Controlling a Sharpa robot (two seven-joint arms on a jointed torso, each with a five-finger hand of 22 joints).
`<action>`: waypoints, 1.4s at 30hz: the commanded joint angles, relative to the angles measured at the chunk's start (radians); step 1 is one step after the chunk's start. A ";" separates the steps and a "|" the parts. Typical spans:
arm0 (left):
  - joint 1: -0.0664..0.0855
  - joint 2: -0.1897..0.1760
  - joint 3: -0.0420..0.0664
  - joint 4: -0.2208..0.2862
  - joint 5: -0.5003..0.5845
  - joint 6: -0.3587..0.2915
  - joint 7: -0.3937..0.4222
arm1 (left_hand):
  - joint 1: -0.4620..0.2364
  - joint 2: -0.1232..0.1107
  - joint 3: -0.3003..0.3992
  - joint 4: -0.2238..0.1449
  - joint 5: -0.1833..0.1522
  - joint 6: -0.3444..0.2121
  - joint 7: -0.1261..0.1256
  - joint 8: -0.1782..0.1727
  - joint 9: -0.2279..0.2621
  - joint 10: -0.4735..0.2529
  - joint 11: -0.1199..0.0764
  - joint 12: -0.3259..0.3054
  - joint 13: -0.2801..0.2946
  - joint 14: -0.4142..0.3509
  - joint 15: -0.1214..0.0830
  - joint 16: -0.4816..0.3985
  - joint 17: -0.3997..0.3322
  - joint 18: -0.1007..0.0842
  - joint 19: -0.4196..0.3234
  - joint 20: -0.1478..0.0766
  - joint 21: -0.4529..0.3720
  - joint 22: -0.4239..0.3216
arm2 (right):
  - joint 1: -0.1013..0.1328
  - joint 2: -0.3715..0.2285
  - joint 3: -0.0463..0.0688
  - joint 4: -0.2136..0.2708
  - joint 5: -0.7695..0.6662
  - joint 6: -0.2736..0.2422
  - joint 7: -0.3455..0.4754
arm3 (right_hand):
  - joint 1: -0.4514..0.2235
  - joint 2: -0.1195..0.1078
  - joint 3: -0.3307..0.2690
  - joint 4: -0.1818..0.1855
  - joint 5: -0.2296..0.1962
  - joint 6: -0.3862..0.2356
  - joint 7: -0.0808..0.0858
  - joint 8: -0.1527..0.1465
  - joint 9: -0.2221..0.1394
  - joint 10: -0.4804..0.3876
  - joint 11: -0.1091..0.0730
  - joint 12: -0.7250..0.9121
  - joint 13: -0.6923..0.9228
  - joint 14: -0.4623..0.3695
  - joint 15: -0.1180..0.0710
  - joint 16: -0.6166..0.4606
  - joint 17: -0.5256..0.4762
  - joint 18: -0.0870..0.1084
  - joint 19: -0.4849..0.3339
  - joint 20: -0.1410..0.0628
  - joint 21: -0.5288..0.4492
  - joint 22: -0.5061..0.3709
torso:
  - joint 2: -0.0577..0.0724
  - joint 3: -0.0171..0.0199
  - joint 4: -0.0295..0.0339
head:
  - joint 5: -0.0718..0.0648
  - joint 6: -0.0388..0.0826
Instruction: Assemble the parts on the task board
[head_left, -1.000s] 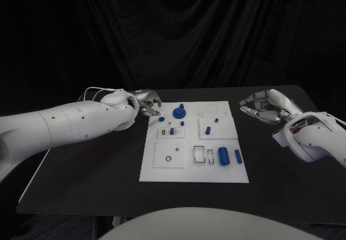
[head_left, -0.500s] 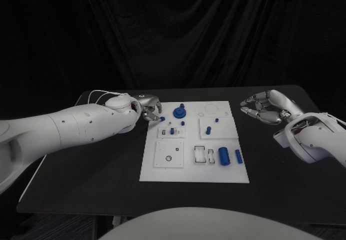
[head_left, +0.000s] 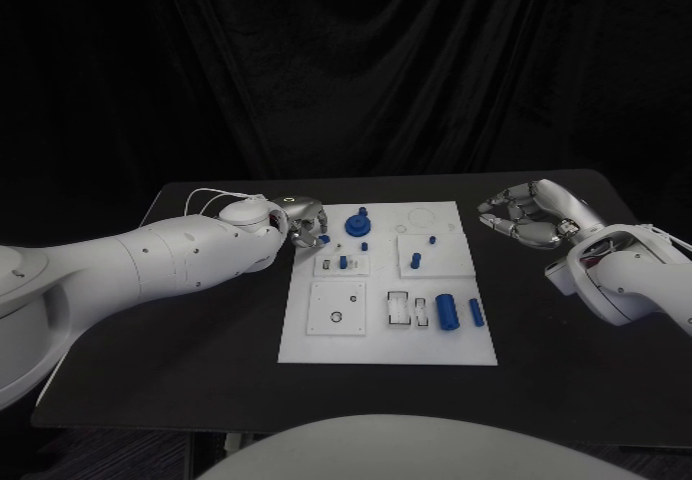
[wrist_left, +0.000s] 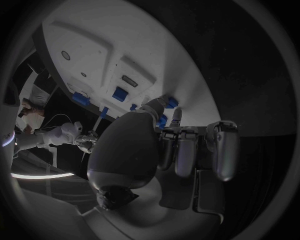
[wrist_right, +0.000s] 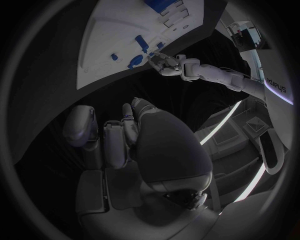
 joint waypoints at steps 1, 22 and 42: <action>-0.014 0.009 -0.003 -0.014 -0.005 -0.014 0.033 | 0.012 0.000 0.004 -0.007 0.007 0.011 0.000 0.003 -0.008 0.104 0.004 0.004 0.263 0.106 0.004 0.003 0.263 -0.015 0.006 0.001 0.001 0.184 | -0.002 -0.002 0.001 0.003 -0.005 0.004 -0.014 | 0.009 0.000 0.004 -0.004 0.006 -0.004 0.003 -0.003 -0.001 -0.005 0.002 -0.004 0.000 0.028 0.006 -0.006 0.036 0.014 0.002 -0.002 -0.007 0.116 | -0.001 -0.0003 -0.0013 | -0.001 0.000; -0.038 0.007 -0.003 -0.022 -0.005 -0.088 0.107 | 0.047 0.021 0.019 -0.039 0.079 0.200 -0.046 0.071 -0.016 0.104 -0.035 0.004 0.263 0.106 -0.028 0.003 0.263 -0.022 0.028 -0.027 0.020 0.204 | -0.002 -0.005 0.001 0.004 -0.005 0.006 -0.013 | 0.009 -0.001 0.005 -0.004 0.007 -0.003 0.003 -0.003 -0.001 -0.004 0.002 -0.003 0.002 0.028 0.006 -0.006 0.036 0.014 0.002 -0.002 -0.007 0.116 | -0.002 0.0000 -0.0009 | -0.002 0.000; -0.037 -0.201 -0.003 0.235 0.287 -0.383 0.395 | 0.040 0.024 0.003 -0.036 0.106 0.238 -0.059 0.080 -0.010 0.104 -0.047 0.004 0.263 0.106 -0.039 0.003 0.263 -0.028 0.046 -0.039 0.038 0.218 | -0.002 -0.004 0.001 0.001 -0.005 0.007 -0.014 | 0.008 -0.001 0.006 -0.004 0.007 -0.003 0.003 -0.002 -0.002 -0.006 0.002 -0.004 -0.001 0.028 0.006 -0.008 0.034 0.015 0.001 -0.002 -0.012 0.115 | -0.004 -0.0008 0.0010 | 0.007 0.000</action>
